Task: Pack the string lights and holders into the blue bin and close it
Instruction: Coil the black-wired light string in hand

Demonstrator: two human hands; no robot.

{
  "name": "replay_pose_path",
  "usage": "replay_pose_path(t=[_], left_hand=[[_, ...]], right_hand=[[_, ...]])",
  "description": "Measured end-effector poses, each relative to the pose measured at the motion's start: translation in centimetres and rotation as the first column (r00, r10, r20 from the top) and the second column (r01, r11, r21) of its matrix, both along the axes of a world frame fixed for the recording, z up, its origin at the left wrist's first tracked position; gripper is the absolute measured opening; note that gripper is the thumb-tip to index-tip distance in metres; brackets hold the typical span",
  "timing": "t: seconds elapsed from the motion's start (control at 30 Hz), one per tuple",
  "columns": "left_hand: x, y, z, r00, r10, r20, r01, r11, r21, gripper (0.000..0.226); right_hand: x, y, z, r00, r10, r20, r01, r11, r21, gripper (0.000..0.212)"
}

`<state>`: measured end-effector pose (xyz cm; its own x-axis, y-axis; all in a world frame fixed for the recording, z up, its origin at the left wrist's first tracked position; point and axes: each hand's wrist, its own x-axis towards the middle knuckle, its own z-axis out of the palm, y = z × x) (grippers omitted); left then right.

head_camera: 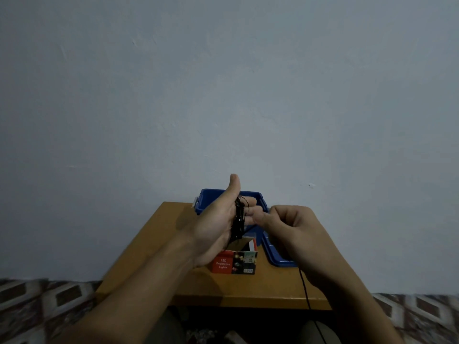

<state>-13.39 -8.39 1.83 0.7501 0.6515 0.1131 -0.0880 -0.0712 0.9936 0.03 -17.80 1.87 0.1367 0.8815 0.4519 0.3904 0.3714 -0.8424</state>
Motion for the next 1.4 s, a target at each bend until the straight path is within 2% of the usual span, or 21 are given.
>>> replay_pose_path(t=[0.13,0.27,0.57,0.73,0.83,1.03,1.2,1.4], left_hand=[[-0.2,0.2,-0.4,0.997,-0.060,-0.039,0.059,0.998,-0.006,0.091],[-0.5,-0.2,-0.3,0.993,-0.105,-0.046,0.105,0.994,0.001,0.097],[-0.5,-0.6,0.2,0.984,-0.109,-0.142,0.121,0.989,0.080,0.084],[-0.6,-0.5,0.2,0.976,-0.110,-0.186,0.132,0.985,0.111,0.080],[-0.7,-0.6,0.2,0.969,-0.162,-0.184,0.184,0.977,0.107,0.077],[-1.0,-0.3,0.1,0.940,-0.324,-0.103,0.328,0.945,0.017,0.073],[-1.3,0.0,0.2,0.864,-0.494,0.099,0.501,0.864,-0.058,0.052],[-1.1,0.3,0.0,0.809,-0.514,0.286,0.559,0.822,-0.106,0.045]], right_hand=[[0.2,-0.4,0.6,0.996,0.020,-0.088,-0.015,0.998,0.056,0.031],[0.3,-0.7,1.1,0.996,0.037,-0.086,-0.030,0.996,0.081,0.025],[0.5,-0.7,1.1,0.998,0.021,-0.066,-0.010,0.988,0.154,0.021],[0.5,-0.6,1.0,0.993,0.093,-0.074,-0.079,0.982,0.172,0.021],[0.5,-0.1,0.7,0.999,0.029,-0.020,-0.025,0.985,0.171,0.020],[0.6,0.3,-0.2,1.000,-0.007,0.026,0.005,0.995,0.099,0.022],[0.7,0.6,-0.8,1.000,-0.013,0.000,0.013,0.998,0.057,0.024],[0.5,0.7,-1.2,1.000,0.024,-0.004,-0.023,0.999,0.029,0.021]])
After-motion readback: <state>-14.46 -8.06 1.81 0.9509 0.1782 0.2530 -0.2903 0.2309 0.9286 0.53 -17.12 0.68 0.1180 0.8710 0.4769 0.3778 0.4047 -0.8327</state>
